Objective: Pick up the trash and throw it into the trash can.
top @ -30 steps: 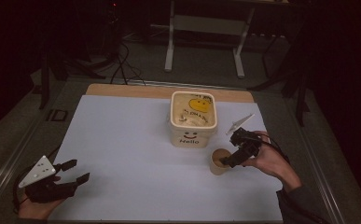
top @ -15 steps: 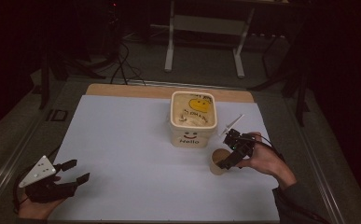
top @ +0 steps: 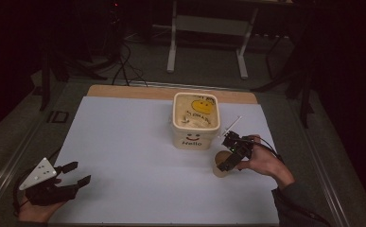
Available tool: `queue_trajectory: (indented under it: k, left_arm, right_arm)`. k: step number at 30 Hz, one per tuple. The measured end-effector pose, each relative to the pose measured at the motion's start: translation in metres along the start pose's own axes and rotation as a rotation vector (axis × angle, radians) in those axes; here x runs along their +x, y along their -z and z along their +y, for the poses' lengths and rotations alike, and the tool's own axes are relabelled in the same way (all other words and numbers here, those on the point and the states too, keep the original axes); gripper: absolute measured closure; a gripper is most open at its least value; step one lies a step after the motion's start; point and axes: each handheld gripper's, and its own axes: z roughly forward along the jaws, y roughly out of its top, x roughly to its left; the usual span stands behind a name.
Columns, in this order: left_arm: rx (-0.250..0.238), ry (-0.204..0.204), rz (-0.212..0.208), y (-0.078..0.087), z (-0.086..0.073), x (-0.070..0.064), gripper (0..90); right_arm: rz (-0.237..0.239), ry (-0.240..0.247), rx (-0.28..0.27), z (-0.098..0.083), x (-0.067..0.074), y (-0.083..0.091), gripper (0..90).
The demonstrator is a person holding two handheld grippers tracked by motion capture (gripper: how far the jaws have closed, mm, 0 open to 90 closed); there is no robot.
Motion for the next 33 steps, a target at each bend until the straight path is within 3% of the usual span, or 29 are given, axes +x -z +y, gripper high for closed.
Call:
queue_trajectory:
  k: [20, 26, 33]
  left_arm:
    - [-0.001, 0.001, 0.001, 0.000, 0.000, 0.000, 30.8]
    - [-0.001, 0.002, 0.003, 0.001, 0.000, 0.000, 30.9]
    - [0.001, 0.003, 0.002, 0.001, 0.000, 0.000, 30.9]
  right_arm:
    - [-0.011, 0.023, 0.084, 0.007, 0.000, -0.017, 15.0]
    - [-0.011, 0.039, 0.117, 0.010, 0.000, -0.016, 17.0]
    - [-0.007, 0.051, 0.117, 0.012, 0.002, -0.012, 17.5]
